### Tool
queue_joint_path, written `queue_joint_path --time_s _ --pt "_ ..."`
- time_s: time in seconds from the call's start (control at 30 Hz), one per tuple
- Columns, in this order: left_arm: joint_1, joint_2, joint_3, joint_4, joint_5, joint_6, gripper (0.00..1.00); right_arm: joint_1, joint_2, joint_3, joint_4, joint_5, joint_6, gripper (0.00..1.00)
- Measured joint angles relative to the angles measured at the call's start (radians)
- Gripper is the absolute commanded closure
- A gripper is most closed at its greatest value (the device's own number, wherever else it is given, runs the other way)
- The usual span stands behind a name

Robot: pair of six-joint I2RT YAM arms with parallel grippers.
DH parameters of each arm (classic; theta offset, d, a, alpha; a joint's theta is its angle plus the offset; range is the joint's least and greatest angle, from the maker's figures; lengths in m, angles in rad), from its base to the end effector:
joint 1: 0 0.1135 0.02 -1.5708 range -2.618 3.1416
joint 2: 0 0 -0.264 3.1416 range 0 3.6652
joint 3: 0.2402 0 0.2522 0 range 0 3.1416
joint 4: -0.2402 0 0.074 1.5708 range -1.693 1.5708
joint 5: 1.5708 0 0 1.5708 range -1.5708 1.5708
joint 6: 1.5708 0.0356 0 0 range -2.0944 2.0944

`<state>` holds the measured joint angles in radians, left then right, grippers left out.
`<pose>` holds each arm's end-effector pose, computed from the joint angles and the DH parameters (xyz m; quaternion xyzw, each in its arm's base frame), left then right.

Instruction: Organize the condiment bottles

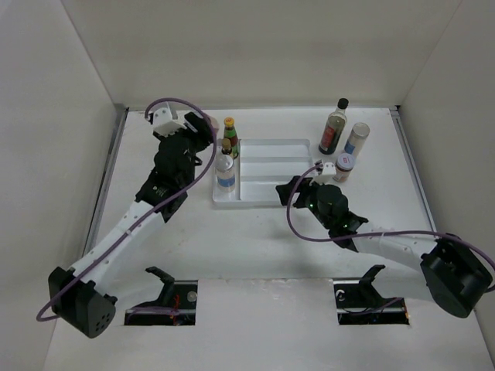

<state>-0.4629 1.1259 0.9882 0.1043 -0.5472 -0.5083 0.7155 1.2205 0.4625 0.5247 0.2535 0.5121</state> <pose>0.2423 -0.1002 0.3741 -0.2035 0.6876 -0.1406 0.6826 0.1976 0.1599 0.2116 -0.0010 0.7822 0.2732 0.5599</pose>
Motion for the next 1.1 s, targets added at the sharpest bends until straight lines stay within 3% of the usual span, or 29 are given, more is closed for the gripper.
queue_joint_path --time_s 0.23,0.27,0.4,0.5,0.57,0.83,1.1 --pt "-0.256 0.005 -0.002 0.058 -0.019 0.054 0.69 -0.007 -0.103 -0.042 0.015 0.052 0.001 0.2" --pt "-0.282 0.027 -0.006 0.067 -0.016 0.057 0.69 -0.011 -0.124 -0.053 0.016 0.066 0.003 0.23" --pt "-0.345 0.143 -0.049 0.114 0.0 0.064 0.69 -0.048 -0.212 -0.1 0.018 0.115 0.017 0.54" --pt "-0.351 0.23 -0.08 0.124 0.01 0.071 0.69 -0.075 -0.259 -0.116 0.015 0.14 0.036 0.61" --pt "-0.352 0.277 -0.089 0.125 0.015 0.074 0.69 -0.081 -0.27 -0.117 0.016 0.148 0.043 0.6" --pt "-0.371 0.362 -0.128 0.182 0.021 0.078 0.69 -0.088 -0.243 -0.117 0.014 0.151 0.056 0.41" --pt "-0.388 0.385 -0.192 0.206 0.019 0.079 0.69 -0.101 -0.24 -0.118 0.015 0.152 0.058 0.36"
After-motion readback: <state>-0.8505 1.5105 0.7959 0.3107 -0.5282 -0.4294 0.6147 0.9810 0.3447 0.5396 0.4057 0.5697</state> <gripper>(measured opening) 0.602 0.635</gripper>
